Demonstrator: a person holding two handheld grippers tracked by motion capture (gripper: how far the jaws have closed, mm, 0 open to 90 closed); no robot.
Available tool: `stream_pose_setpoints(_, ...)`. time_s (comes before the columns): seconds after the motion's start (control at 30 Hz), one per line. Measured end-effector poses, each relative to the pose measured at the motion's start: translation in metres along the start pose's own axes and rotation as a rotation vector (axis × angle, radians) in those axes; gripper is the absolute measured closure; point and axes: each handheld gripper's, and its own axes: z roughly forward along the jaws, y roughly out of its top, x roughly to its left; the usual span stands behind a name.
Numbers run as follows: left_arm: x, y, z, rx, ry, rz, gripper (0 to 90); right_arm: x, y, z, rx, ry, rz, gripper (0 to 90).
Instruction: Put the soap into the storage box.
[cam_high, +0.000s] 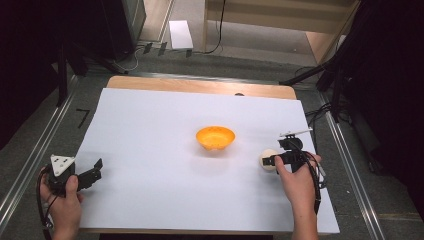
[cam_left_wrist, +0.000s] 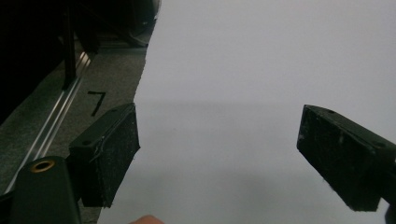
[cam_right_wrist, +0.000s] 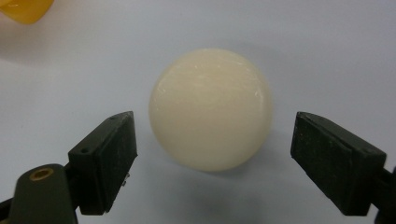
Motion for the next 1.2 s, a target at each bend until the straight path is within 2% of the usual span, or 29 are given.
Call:
stream_pose_setpoints(0.23,0.0,0.0,0.0,0.0,-0.001,0.002,13.7,0.004,0.01,0.008,0.009,0.004,0.013,14.4)
stream_pose_setpoints(0.47,0.0,0.0,0.0,0.0,-0.002,0.001,13.7,0.007,0.015,0.018,0.029,-0.029,0.035,16.8)
stream_pose_setpoints(0.63,0.0,0.0,0.0,0.0,-0.002,-0.002,13.7,0.007,0.017,0.025,0.048,-0.049,0.07,20.9)
stream_pose_setpoints(0.9,0.0,0.0,0.0,0.0,-0.002,0.001,13.7,0.01,0.017,0.029,0.062,-0.078,0.069,22.6)
stream_pose_setpoints(1.07,0.0,0.0,0.0,-0.001,-0.003,-0.001,13.7,0.007,0.018,0.028,0.058,-0.058,0.085,22.9)
stream_pose_setpoints(1.13,0.0,0.0,0.0,0.001,-0.003,-0.003,13.7,0.005,0.018,0.027,0.049,-0.025,0.097,23.0)
stream_pose_setpoints(1.2,0.001,0.0,0.0,-0.001,-0.005,-0.005,13.7,0.005,0.019,0.025,0.04,-0.019,0.104,23.0)
